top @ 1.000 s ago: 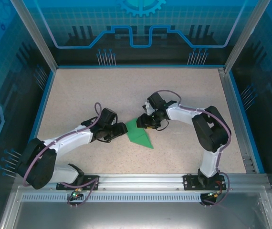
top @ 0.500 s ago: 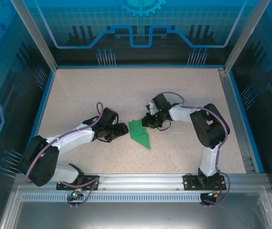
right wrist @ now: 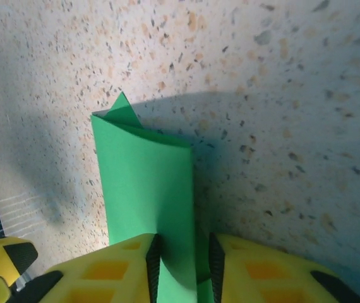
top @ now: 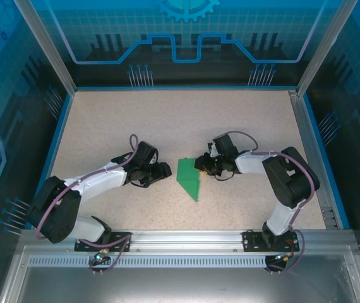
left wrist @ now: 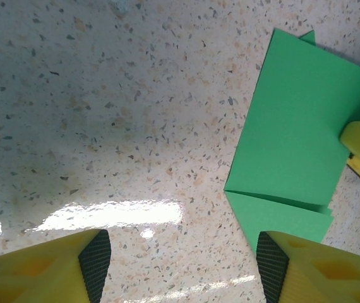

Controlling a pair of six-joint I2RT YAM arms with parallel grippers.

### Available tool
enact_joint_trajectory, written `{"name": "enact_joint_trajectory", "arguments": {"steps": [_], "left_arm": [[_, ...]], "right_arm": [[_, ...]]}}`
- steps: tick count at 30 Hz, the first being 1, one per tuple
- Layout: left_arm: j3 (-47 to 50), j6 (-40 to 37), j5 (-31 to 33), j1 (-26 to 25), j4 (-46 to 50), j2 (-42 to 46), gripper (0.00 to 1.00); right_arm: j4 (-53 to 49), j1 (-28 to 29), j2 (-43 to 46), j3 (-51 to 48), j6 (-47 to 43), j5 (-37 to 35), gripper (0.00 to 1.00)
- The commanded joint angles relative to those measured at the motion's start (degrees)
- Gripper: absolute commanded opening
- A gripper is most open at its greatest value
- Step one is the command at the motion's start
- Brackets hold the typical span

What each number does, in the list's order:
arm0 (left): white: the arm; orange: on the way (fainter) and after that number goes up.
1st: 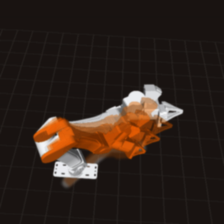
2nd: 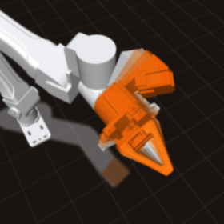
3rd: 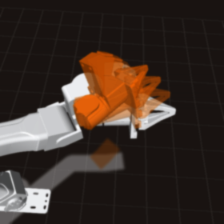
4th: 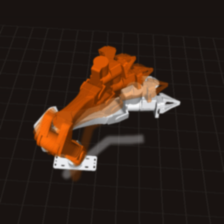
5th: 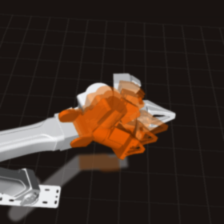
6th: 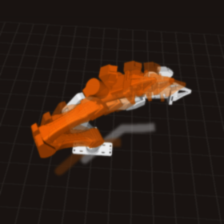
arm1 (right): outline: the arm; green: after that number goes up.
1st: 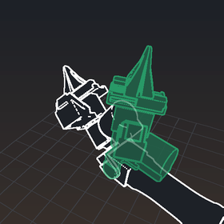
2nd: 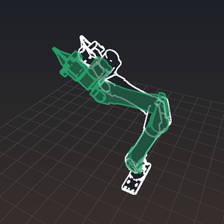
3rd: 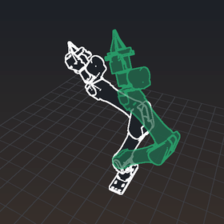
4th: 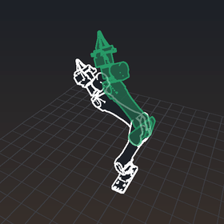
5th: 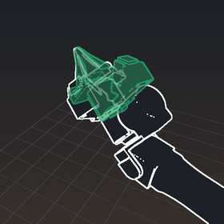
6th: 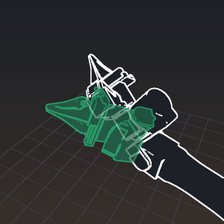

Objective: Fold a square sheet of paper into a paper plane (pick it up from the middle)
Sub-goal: Rotate the paper at the center of the table, then fold the wing for the fifth time at the center of the table.

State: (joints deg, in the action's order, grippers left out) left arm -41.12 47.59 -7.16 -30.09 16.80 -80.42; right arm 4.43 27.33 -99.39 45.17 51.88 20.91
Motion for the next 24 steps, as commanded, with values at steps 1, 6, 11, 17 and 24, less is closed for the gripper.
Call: {"name": "enact_joint_trajectory", "arguments": {"steps": [1, 6, 11, 17, 24], "left_arm": [[-1.8, -1.3, -1.8, 0.4, -0.7, -0.9, 0.67], [-1.9, -1.3, -1.5, 0.4, -1.0, -0.7, 0.67], [-1.8, -1.2, -0.8, 0.5, -1.3, -0.3, 0.67], [-1.5, -1.5, -1.5, 0.4, -2.1, 0.6, 0.67], [-1.6, -2.6, -0.8, 0.5, 0.1, 1.5, 0.67]], "right_arm": [[-5.2, -0.3, 5.8, -0.9, -1.5, -4.9, 0.41], [-13.2, -0.1, 14.3, 0.0, -7.3, -7.7, 0.61], [-20.2, 0.3, 16.6, 3.0, -9.7, -8.4, 0.65], [-29.3, 1.4, 13.5, 8.0, -8.5, -12.1, 0.69], [-34.2, 2.2, 11.7, 12.0, -5.5, -14.1, 0.72]]}}
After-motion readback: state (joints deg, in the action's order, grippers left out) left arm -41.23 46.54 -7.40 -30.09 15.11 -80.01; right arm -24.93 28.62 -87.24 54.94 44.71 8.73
